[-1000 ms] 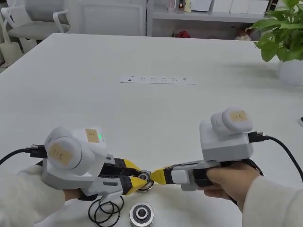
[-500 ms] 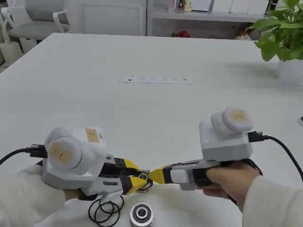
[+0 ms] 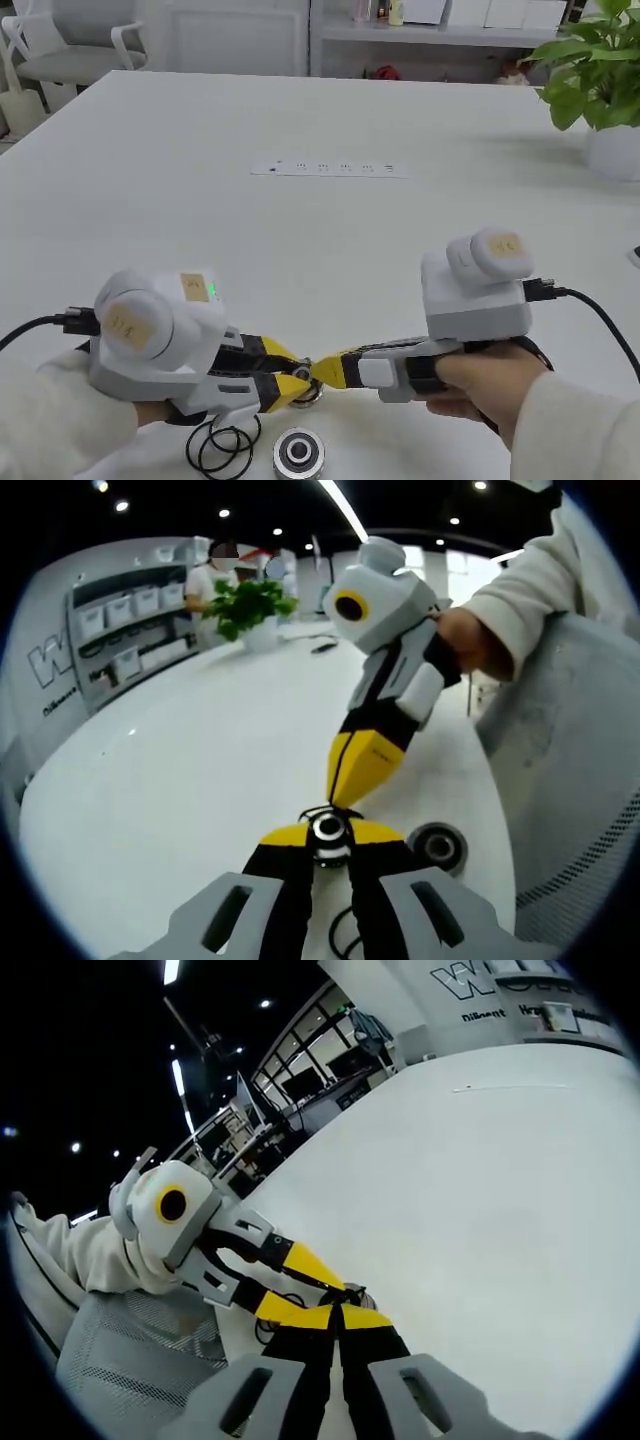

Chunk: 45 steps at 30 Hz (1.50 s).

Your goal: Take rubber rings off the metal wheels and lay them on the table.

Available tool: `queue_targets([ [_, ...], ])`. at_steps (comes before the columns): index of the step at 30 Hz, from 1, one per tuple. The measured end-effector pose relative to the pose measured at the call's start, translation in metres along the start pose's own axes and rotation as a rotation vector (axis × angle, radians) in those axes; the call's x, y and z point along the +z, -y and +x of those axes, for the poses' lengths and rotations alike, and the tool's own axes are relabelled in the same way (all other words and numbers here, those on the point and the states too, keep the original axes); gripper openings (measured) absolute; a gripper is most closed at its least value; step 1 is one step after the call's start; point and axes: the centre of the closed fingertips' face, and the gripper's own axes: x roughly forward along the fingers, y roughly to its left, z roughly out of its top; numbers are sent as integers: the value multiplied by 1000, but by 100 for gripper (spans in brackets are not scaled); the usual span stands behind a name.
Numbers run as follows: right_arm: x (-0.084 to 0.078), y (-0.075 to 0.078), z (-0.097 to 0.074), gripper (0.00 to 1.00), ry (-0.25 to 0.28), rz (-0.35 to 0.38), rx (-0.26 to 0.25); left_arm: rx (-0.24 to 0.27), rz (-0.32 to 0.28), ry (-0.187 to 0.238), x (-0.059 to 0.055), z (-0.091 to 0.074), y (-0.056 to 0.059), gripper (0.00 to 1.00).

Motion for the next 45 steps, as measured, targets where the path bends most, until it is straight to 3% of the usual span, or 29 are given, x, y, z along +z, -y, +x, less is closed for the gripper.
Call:
queue_targets([
  [8, 2, -2, 0, 0, 10, 1, 12, -1, -1, 1, 0, 0, 0, 14],
  [12, 7, -7, 0, 0, 42, 9, 41, -1, -1, 1, 0, 0, 0, 14],
  [25, 3, 5, -4, 0, 29, 36, -3, 2, -10, -2, 0, 1, 0, 14],
  [36, 2, 5, -5, 0, 25, 45, -4, -2, 19, -54, 3, -3, 2, 17],
  [41, 6, 5, -8, 0, 41, 56, 2, -4, 56, -49, 14, -11, 6, 25],
  [45, 13, 6, -14, 0, 72, 73, -2, -5, 69, -15, 30, -22, 6, 32],
])
